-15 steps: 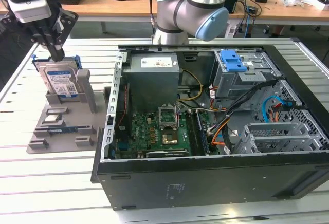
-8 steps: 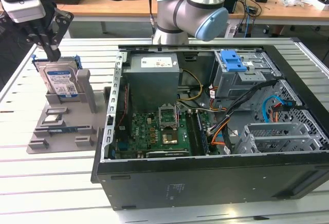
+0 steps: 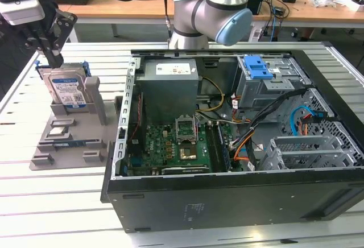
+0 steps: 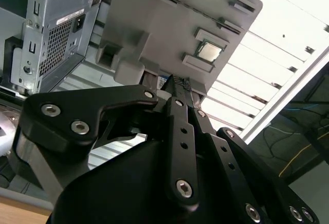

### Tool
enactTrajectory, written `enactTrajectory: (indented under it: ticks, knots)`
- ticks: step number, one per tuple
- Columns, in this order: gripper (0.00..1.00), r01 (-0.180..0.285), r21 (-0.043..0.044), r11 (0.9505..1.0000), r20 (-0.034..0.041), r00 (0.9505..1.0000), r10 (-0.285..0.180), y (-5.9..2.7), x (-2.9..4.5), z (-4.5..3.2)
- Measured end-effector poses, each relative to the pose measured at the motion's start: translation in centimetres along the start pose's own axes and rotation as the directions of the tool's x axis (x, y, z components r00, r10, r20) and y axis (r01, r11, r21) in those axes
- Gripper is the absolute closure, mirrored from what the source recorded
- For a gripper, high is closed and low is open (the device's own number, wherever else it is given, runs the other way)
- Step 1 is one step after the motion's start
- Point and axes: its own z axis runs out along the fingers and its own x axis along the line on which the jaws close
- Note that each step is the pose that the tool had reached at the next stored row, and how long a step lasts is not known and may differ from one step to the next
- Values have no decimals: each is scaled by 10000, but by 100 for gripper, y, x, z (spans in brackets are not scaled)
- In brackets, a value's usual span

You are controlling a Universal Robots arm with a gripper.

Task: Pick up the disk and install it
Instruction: 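Reach for the disk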

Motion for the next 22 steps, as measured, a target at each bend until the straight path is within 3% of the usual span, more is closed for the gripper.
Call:
enactTrajectory:
  ticks: [13, 22]
  knots:
    - [89, 0, 0, 10000, 0, 10000, 0, -8, 108, -3]
    - [89, 0, 0, 10000, 0, 10000, 0, -17, 223, -6]
